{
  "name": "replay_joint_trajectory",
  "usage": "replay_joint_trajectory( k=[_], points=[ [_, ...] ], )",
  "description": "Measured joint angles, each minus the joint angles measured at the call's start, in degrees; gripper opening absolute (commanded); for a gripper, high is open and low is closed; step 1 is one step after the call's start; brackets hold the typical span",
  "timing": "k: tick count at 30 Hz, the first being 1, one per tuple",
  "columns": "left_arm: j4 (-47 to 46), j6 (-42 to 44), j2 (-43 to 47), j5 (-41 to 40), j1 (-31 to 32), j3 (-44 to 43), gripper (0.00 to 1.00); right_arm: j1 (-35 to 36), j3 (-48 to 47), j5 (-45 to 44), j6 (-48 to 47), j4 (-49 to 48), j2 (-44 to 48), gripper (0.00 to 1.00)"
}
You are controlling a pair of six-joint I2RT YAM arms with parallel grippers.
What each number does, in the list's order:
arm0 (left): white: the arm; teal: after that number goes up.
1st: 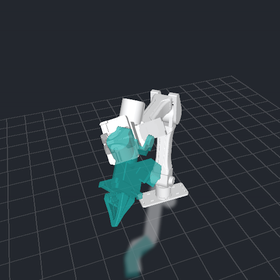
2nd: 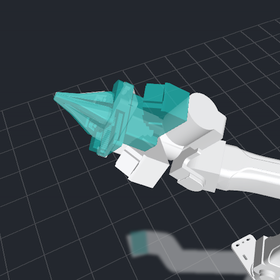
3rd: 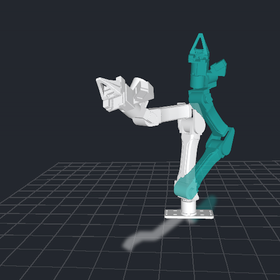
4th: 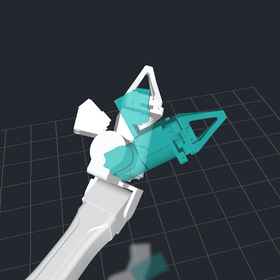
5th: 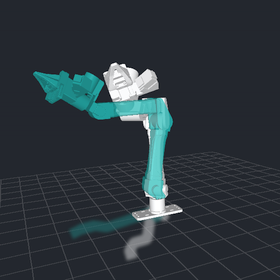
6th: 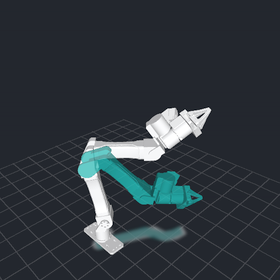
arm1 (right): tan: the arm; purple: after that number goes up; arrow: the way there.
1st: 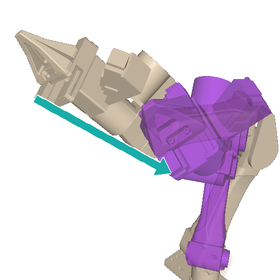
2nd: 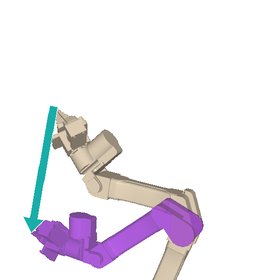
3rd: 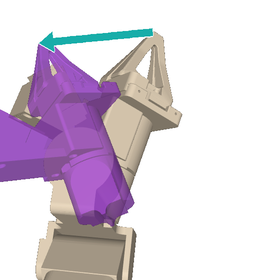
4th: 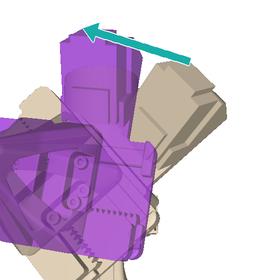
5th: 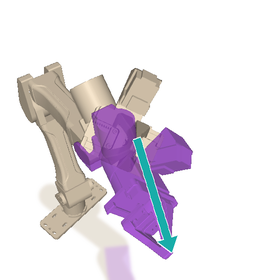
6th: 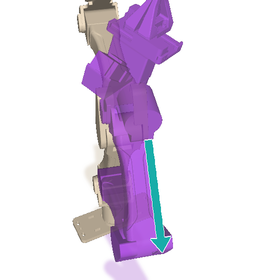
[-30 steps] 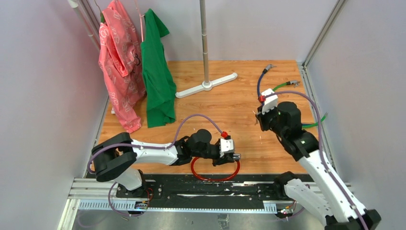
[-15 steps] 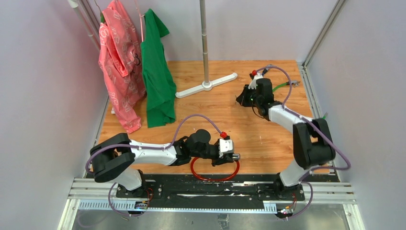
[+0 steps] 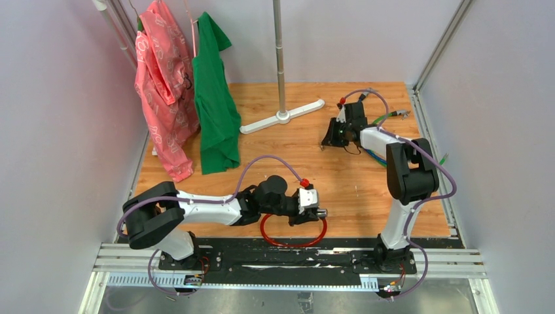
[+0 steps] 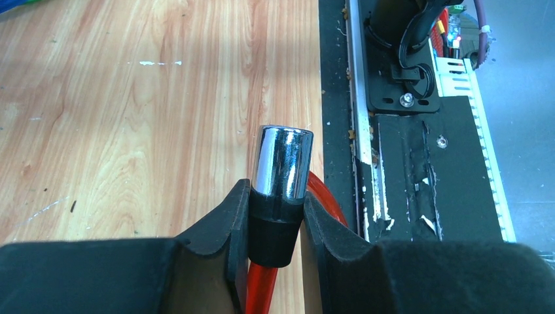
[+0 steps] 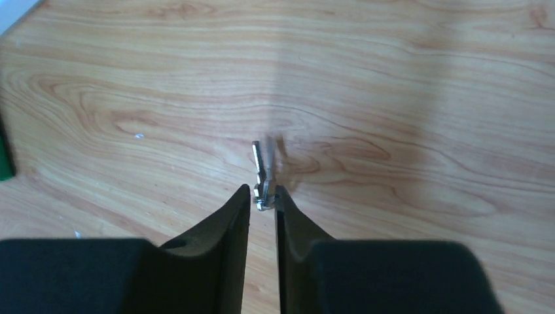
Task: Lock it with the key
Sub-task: Place the key at the center of the board.
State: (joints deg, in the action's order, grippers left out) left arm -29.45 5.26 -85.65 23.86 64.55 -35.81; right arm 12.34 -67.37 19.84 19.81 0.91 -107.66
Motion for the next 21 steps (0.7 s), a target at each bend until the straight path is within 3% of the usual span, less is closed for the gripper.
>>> replay_joint_trajectory(
  k=[4,6,13,21],
  points=[
    [0.0,-0.2,0.0,0.1,-0.1,0.0,0.0,-0.2,-2.6,-1.3,-0.9,5.2,-0.1,0.61],
    [0.0,-0.3,0.0,0.2,-0.2,0.0,0.0,-0.2,-3.3,-2.2,-1.3,6.3,0.1,0.69],
    [2.2,-1.1,0.5,0.6,-1.2,-0.5,0.0,0.3,-2.3,-7.9,-4.7,11.1,7.8,0.71],
    [20.0,-0.7,3.6,3.5,-3.3,-9.8,0.0,1.5,1.0,-9.0,-8.1,13.6,21.8,0.7]
  ],
)
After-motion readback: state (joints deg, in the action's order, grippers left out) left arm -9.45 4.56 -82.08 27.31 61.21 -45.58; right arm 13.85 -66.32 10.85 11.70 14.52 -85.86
